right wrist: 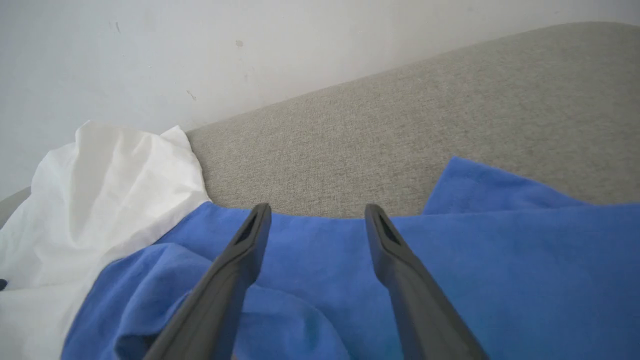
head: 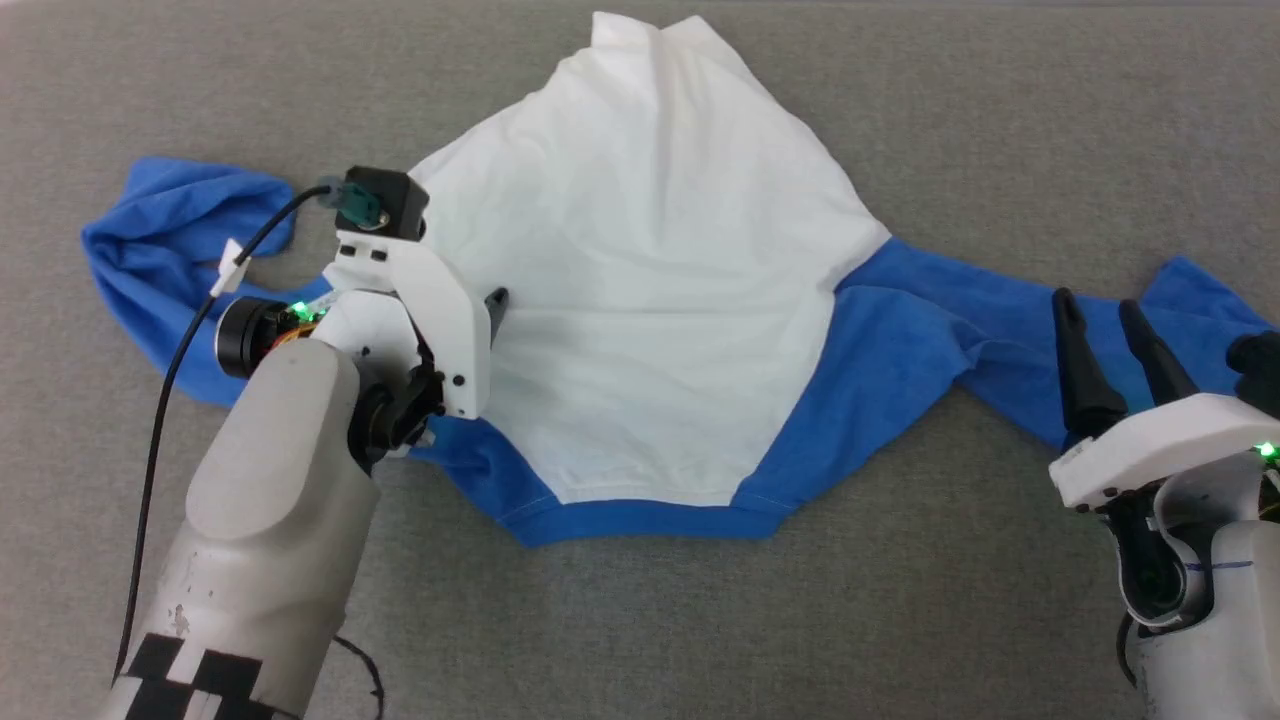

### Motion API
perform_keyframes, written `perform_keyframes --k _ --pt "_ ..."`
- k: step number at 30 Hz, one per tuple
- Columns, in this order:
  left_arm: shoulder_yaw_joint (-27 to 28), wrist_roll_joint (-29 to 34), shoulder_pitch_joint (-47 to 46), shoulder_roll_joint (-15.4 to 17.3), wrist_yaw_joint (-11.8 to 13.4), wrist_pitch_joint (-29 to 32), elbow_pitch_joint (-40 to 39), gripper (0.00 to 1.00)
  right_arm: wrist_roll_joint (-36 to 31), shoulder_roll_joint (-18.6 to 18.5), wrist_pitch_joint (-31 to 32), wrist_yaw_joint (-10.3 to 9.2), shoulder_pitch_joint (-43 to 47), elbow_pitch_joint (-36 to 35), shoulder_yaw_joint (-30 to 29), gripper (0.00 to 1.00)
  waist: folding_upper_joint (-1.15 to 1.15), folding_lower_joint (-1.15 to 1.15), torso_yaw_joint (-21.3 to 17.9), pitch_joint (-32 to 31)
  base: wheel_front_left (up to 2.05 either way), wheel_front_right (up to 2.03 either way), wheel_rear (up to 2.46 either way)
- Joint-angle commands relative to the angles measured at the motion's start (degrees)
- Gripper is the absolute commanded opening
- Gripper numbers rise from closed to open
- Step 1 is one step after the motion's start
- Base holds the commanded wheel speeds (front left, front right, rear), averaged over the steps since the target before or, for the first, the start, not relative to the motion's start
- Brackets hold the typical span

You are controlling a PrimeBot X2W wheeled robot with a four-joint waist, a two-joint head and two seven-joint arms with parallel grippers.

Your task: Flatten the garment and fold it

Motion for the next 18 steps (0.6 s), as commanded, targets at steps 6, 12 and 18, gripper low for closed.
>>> perform_keyframes --k 6,12,18 --pt "-2.59 1.08 -0.93 0.99 -0.34 6.18 4.25 0.0 0.55 0.08 -1.0 -0.04 -0.29 0.5 -1.27 1.0 0.0 0.0 -2.75 1.45 0.0 0.0 0.0" --pt "-2.15 2.09 -2.59 1.48 0.82 1.5 4.4 0.0 0.95 0.08 -1.5 -0.04 -0.44 0.61 -1.11 1.0 0.0 0.0 -2.97 2.47 0.0 0.0 0.0" --pt "-1.11 3.88 -7.83 1.66 2.82 -5.91 5.85 0.0 1.34 0.08 -1.65 -0.04 -1.79 0.3 0.15 1.0 0.0 0.0 -3.53 4.54 0.0 0.0 0.0"
